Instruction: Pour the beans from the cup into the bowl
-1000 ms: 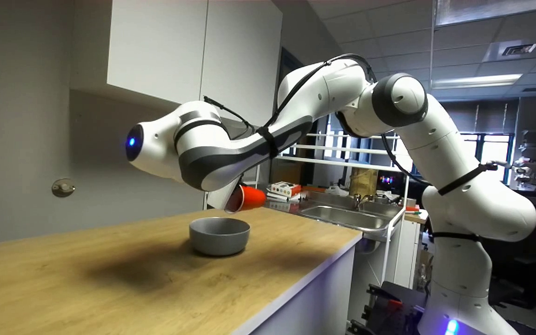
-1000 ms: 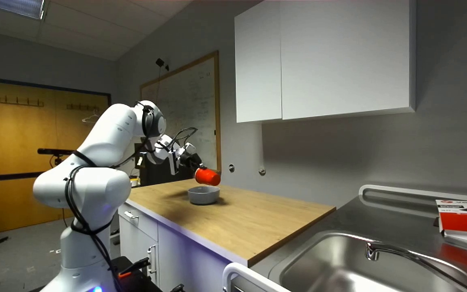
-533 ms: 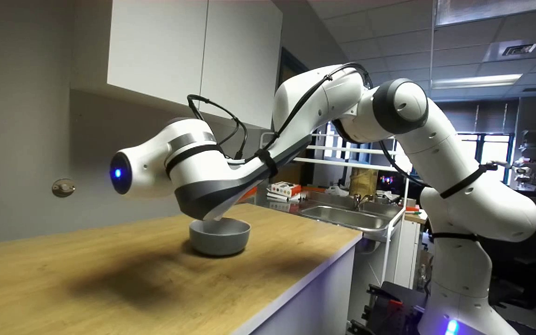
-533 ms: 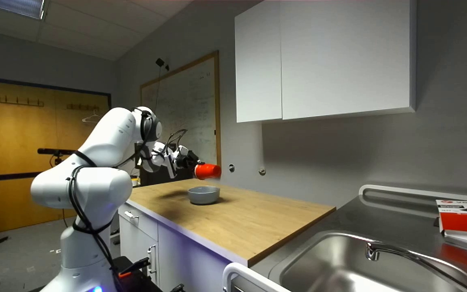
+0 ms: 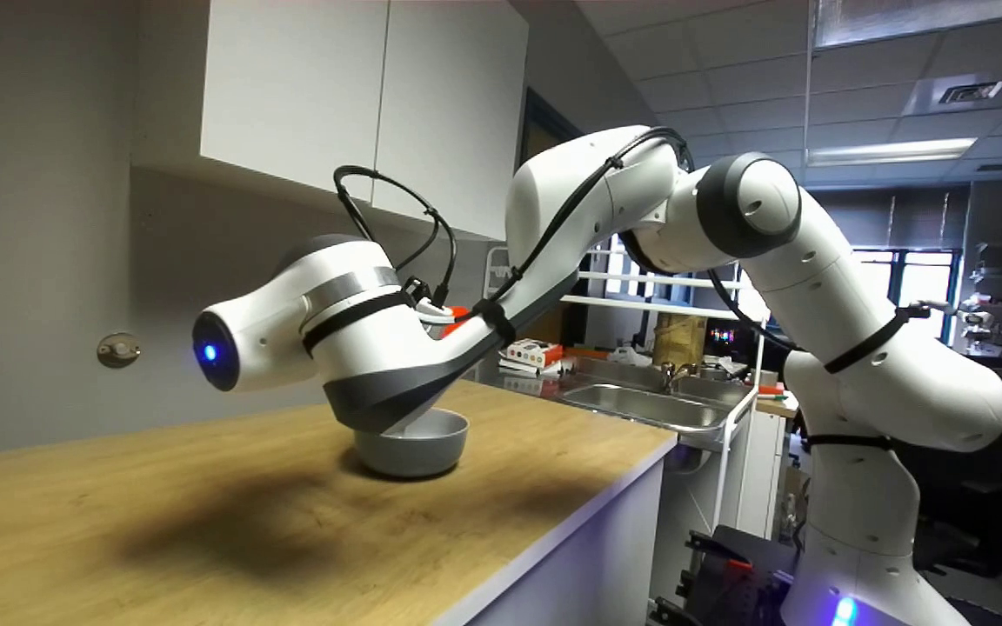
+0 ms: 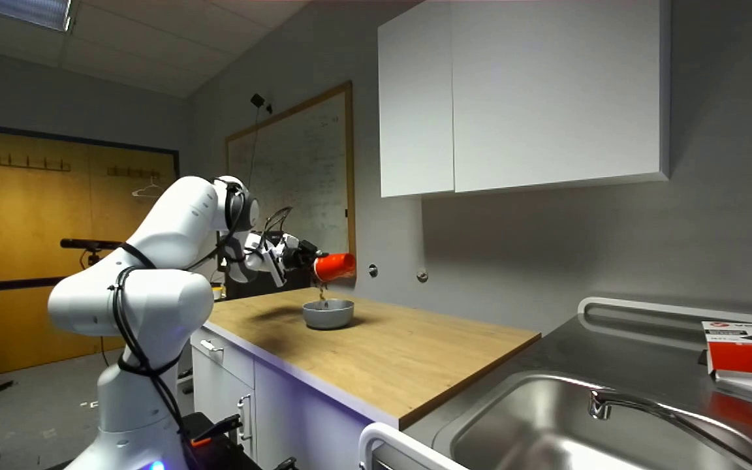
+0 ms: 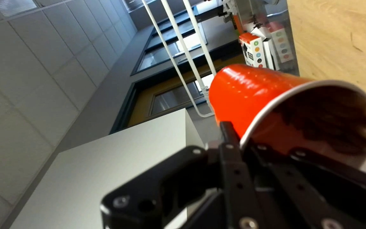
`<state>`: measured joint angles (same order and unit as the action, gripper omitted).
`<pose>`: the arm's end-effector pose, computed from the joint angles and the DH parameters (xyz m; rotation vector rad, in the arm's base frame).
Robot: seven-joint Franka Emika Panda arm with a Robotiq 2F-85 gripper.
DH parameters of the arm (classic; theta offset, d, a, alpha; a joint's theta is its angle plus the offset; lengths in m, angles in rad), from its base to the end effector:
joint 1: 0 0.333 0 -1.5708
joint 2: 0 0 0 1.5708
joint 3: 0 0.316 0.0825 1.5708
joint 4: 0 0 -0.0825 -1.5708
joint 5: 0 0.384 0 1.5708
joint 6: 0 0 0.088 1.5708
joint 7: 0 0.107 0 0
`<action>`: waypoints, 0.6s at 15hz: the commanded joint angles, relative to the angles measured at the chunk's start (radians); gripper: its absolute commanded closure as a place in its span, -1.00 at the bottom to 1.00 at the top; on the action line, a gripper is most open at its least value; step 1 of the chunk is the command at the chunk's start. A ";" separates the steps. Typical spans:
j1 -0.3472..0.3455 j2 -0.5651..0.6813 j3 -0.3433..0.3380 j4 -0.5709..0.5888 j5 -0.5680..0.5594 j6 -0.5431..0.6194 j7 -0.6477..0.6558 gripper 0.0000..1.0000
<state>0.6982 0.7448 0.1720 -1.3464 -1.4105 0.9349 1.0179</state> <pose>0.5399 0.3781 0.3559 1.4956 -0.1797 0.5210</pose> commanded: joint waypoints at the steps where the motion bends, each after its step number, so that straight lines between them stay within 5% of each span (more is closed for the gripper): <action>1: 0.013 0.024 -0.011 0.038 -0.055 -0.037 0.007 0.95; 9: 0.010 0.044 -0.005 0.056 -0.096 -0.085 0.025 0.95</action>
<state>0.7006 0.7647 0.1708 -1.3368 -1.4885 0.8798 1.0294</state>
